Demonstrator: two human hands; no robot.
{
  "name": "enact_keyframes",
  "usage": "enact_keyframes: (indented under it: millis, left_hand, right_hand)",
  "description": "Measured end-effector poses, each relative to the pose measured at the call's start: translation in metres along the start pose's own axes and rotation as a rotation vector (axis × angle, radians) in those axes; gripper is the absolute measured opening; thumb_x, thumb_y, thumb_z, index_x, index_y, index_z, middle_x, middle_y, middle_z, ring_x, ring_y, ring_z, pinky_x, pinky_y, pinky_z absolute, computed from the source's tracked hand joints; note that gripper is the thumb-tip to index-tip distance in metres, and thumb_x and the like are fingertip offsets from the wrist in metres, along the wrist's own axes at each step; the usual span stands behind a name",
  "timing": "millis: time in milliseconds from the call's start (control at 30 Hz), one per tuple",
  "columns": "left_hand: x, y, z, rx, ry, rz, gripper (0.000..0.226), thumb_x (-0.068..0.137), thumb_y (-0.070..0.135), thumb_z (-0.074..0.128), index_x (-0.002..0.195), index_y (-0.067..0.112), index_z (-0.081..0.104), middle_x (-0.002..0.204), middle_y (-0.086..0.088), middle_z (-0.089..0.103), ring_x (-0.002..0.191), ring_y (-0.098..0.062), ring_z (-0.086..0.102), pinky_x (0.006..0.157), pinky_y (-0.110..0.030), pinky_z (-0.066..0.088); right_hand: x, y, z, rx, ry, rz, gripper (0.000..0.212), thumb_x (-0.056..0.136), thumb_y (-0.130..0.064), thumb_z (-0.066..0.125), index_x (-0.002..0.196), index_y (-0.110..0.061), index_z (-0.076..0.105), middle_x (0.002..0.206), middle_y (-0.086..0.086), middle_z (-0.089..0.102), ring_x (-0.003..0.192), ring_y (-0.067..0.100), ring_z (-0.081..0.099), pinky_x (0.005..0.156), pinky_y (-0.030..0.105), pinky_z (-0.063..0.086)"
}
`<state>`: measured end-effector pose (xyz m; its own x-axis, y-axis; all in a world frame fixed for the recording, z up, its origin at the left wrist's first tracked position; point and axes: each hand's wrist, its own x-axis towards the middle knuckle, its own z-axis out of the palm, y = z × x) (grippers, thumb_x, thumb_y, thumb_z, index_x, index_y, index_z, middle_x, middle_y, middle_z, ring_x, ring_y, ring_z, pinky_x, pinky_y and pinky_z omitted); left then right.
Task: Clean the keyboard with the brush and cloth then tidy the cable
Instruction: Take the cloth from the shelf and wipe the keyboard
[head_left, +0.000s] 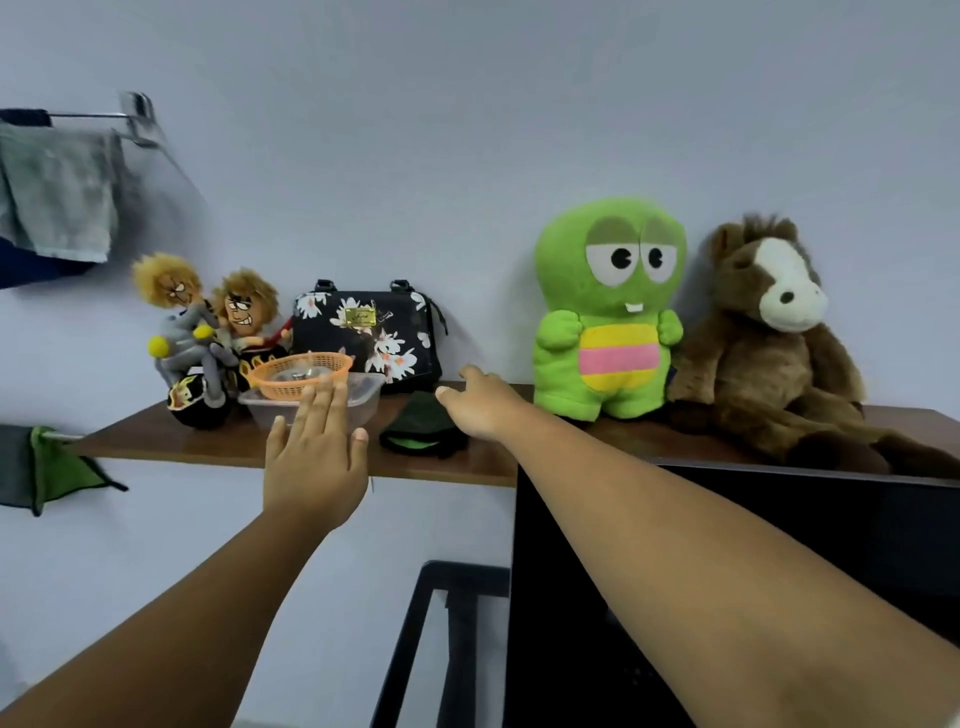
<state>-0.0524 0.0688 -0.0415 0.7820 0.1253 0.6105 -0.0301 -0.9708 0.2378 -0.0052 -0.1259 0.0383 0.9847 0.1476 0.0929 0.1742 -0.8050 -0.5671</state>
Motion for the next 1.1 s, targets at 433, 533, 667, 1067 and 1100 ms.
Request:
enact_keyframes:
  millis: [433,533,667,1067,1100]
  left_hand:
    - [0.027,-0.025,0.024,0.071,-0.017,0.051,0.067,0.094,0.046,0.015,0.156,0.021,0.010,0.163,0.003,0.004,0.150,-0.012,-0.002,0.119,-0.045,0.004]
    - [0.029,-0.030,0.029,0.086,-0.014,0.077,0.067,0.095,0.048,0.014,0.156,0.021,0.011,0.163,0.003,0.003,0.149,-0.011,-0.003,0.119,-0.045,0.005]
    - [0.031,-0.030,0.034,0.109,-0.040,0.092,0.068,0.095,0.049,0.011,0.156,0.021,0.008,0.163,0.003,0.002,0.149,-0.011,-0.007,0.119,-0.045,0.003]
    - [0.017,0.007,0.018,0.039,0.044,0.108,0.064,0.096,0.046,0.021,0.155,0.022,0.018,0.163,0.002,0.013,0.150,-0.013,0.005,0.118,-0.044,0.007]
    - [0.011,0.016,0.014,0.027,0.066,0.111,0.063,0.096,0.045,0.022,0.154,0.022,0.019,0.162,0.002,0.015,0.150,-0.013,0.006,0.118,-0.044,0.006]
  right_hand:
    - [0.055,-0.020,0.040,-0.290,-0.049,0.165,0.070,0.079,-0.057,0.068,0.132,-0.013,0.052,0.132,0.012,0.050,0.120,0.029,0.051,0.098,0.040,0.048]
    - [0.060,-0.021,0.039,-0.261,-0.037,0.139,0.049,0.082,-0.038,0.073,0.119,-0.007,0.060,0.120,0.011,0.061,0.111,0.028,0.057,0.093,0.035,0.053]
    - [0.060,-0.021,0.038,-0.103,0.004,0.166,0.027,0.085,-0.019,0.068,0.107,-0.004,0.063,0.102,0.011,0.064,0.096,0.028,0.064,0.086,0.033,0.057]
    - [0.037,-0.025,-0.004,0.360,0.378,0.005,0.047,0.079,-0.005,0.065,0.125,-0.017,0.064,0.130,0.007,0.061,0.115,0.023,0.060,0.096,0.025,0.048]
    - [0.029,-0.022,-0.009,0.389,0.426,-0.022,0.048,0.078,-0.007,0.066,0.124,-0.019,0.064,0.129,0.007,0.061,0.114,0.022,0.060,0.097,0.023,0.047]
